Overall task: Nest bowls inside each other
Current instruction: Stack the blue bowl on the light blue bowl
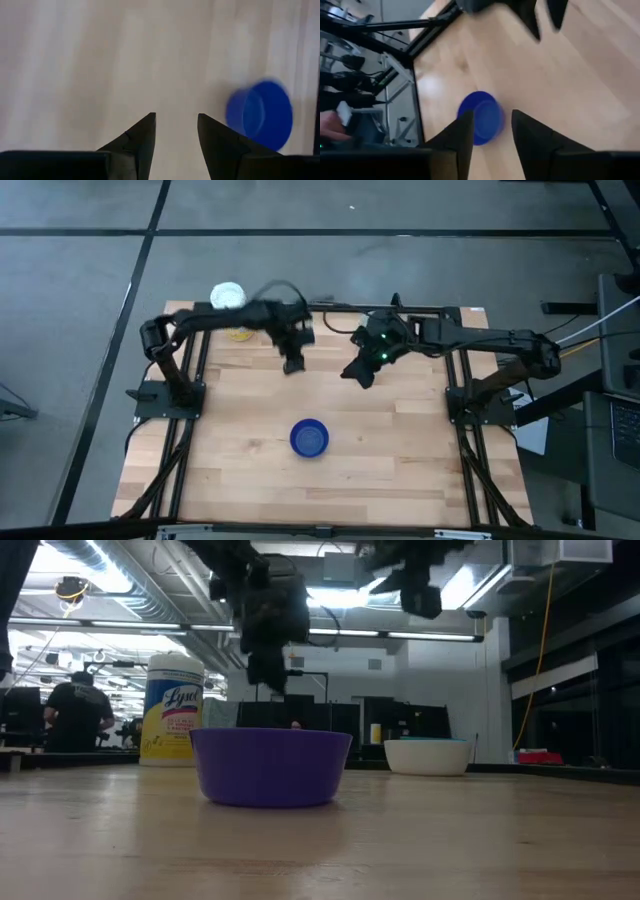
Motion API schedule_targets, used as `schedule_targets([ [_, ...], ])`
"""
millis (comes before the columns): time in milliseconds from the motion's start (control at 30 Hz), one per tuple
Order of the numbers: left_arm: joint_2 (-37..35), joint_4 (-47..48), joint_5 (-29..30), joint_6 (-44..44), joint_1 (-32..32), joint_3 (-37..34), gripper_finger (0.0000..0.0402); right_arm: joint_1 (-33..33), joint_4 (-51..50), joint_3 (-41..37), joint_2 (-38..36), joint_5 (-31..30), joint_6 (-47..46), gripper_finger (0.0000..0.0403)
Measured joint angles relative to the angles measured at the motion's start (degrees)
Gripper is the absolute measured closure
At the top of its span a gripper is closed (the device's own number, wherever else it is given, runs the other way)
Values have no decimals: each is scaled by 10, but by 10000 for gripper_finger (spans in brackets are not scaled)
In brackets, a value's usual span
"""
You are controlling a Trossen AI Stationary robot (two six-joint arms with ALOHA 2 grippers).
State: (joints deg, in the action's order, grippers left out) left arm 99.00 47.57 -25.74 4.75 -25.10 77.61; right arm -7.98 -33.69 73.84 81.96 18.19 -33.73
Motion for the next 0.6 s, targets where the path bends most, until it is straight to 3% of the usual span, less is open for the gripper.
schedule_targets([
  [333, 0, -79, 3, -66, 172, -89, 255, 32, 20, 0, -35, -29, -36, 252],
  [600, 3, -125, 33, -132, 205, -97, 232, 34, 34, 0, -36, -23, -48, 270],
])
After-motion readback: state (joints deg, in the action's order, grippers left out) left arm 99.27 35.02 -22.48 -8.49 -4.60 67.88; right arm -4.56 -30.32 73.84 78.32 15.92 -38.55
